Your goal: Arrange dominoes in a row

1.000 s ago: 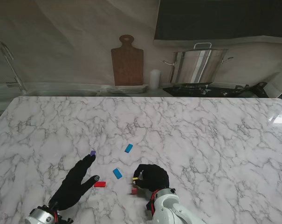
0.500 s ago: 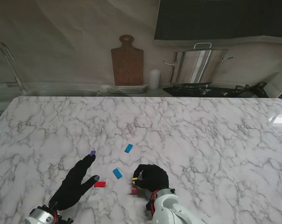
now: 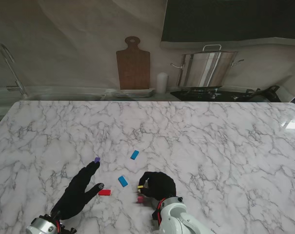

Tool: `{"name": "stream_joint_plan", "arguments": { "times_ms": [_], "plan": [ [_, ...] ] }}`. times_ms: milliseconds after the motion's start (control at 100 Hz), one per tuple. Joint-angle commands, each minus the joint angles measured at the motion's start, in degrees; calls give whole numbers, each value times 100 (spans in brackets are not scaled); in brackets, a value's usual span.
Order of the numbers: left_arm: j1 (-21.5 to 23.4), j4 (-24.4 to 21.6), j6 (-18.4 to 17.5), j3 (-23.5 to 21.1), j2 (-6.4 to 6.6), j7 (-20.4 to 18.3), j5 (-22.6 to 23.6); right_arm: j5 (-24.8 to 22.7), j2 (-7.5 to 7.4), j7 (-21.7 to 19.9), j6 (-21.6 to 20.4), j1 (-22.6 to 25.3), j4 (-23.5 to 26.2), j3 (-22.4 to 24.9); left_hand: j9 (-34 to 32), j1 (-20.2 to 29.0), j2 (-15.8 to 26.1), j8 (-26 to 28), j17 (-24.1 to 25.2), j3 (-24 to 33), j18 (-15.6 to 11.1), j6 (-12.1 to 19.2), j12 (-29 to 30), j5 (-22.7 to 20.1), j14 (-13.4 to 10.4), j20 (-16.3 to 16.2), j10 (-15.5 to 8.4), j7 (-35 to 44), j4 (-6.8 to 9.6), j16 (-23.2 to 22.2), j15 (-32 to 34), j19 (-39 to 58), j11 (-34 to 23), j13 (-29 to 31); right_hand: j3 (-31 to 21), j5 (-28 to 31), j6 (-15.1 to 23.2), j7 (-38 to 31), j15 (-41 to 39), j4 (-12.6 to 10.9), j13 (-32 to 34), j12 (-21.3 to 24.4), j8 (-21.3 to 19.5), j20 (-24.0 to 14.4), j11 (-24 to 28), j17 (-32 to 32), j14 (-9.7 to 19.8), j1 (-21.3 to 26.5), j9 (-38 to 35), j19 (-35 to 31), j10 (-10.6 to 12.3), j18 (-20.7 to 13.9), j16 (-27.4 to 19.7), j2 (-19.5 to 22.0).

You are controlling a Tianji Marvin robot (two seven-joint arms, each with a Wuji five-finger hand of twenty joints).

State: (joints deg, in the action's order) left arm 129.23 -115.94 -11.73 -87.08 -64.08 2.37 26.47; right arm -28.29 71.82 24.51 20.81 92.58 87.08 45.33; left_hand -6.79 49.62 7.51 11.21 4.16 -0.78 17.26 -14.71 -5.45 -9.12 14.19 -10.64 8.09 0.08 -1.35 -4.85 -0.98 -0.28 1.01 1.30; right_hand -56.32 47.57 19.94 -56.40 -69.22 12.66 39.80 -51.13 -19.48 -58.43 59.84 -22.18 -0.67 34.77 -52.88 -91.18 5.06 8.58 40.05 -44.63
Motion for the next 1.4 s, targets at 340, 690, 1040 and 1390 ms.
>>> {"name": "stream_joint_plan", "arguments": {
  "times_ms": [340, 690, 1040, 1390],
  "plan": [
    [33, -4, -15, 5, -8, -72, -9, -68, -9, -75, 73, -4, -9, -35, 173, 89, 80, -108, -8, -53, -124, -12, 28, 141, -162, -75, -70, -123, 129, 77, -35, 17, 41, -126, -14, 209, -27, -107, -55, 101, -176, -34, -98, -151, 155, -5, -24, -261, 144, -243, 81, -229, 95, 64],
    [33, -8, -10, 7, -7, -75, -10, -72, -21, -113, 87, 2, 9, -33, 174, 88, 81, -109, -8, -52, -124, -15, 29, 140, -168, -75, -68, -123, 130, 78, -36, 16, 41, -125, -35, -16, -263, 66, 34, 96, -314, 34, 108, -175, 16, 68, -38, -279, 341, -216, 18, -264, 75, -21],
    [35, -12, -8, 3, -9, -70, -11, -86, -34, -150, 97, 4, 27, -33, 173, 88, 80, -111, -9, -53, -127, -16, 28, 140, -166, -75, -70, -124, 129, 79, -36, 17, 41, -126, -51, -324, -413, 210, 85, 101, -437, 63, 223, -196, -45, 127, -4, -279, 546, -193, 26, -304, 73, -110],
    [38, -13, -11, 0, -9, -66, -7, -104, -54, -181, 78, 27, 56, -14, 174, 90, 80, -112, -9, -52, -124, -16, 29, 140, -166, -74, -72, -123, 130, 79, -35, 17, 41, -126, -132, -396, -460, 326, 107, 80, -489, 72, 193, -210, -44, 163, 20, -266, 649, -175, 50, -320, 75, -163]
  ]
}}
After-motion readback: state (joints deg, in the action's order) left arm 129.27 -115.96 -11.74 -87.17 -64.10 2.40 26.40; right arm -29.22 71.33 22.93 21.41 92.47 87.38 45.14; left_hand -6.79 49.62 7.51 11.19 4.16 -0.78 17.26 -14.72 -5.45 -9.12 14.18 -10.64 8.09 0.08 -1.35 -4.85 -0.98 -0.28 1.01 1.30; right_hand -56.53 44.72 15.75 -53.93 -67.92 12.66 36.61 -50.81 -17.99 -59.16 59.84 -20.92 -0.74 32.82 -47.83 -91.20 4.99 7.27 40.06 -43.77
